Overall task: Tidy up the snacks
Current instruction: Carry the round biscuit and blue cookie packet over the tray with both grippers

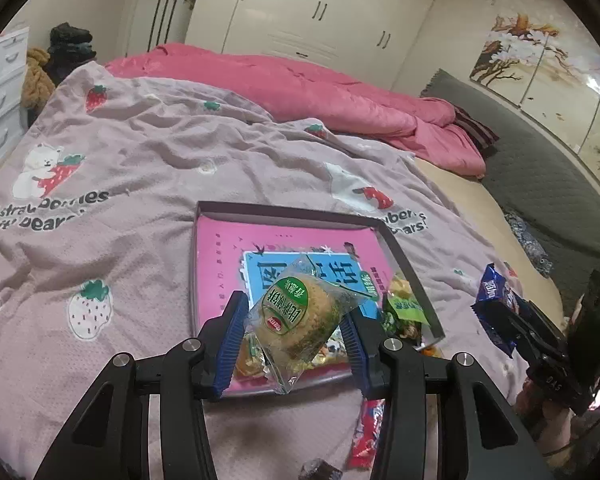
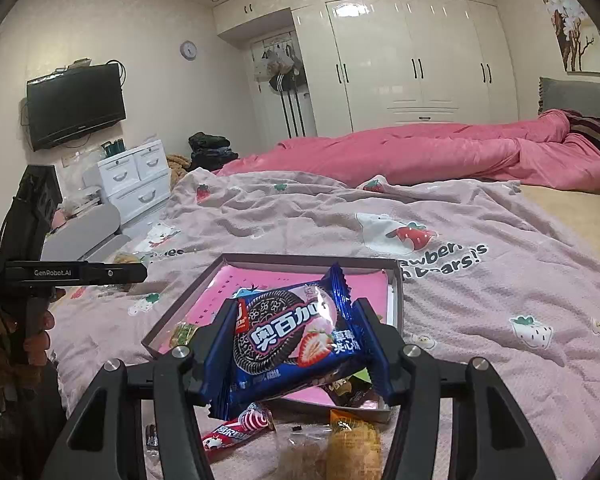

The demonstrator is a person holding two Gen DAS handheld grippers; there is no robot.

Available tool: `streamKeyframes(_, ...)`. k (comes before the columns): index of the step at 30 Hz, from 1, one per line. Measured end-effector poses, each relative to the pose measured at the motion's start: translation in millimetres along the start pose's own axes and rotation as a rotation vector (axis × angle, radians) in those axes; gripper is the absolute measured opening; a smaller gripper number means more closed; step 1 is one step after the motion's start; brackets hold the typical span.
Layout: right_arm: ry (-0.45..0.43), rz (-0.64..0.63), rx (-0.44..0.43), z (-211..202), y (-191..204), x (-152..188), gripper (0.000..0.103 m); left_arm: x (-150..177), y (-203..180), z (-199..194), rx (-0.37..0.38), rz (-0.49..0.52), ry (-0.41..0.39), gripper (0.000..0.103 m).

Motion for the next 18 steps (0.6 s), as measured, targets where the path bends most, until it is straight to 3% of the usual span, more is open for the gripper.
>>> streamKeyframes(10, 0.026, 0.047, 0.094, 20.0, -25.0, -3.7, 0.058, 4.6, 8.4, 20.6, -0.031, -0.077, 0.013, 0.047)
streamKeyframes(18, 0.083, 0.067, 0.141, 41.2, -37.1, 2.3, 0.058, 17.0, -3.2, 47.5, -0.056, -0.037, 0.055, 0.048)
Point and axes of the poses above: each gripper's, at about its wrist camera, not at the fingertips, and z roughly the way its jaws point, y to its left, x to its underside, the point moved 3 cm from there along z, roughly the way its jaws point, and after that the axes turned 6 degrees about x, right-handed, at the moved point
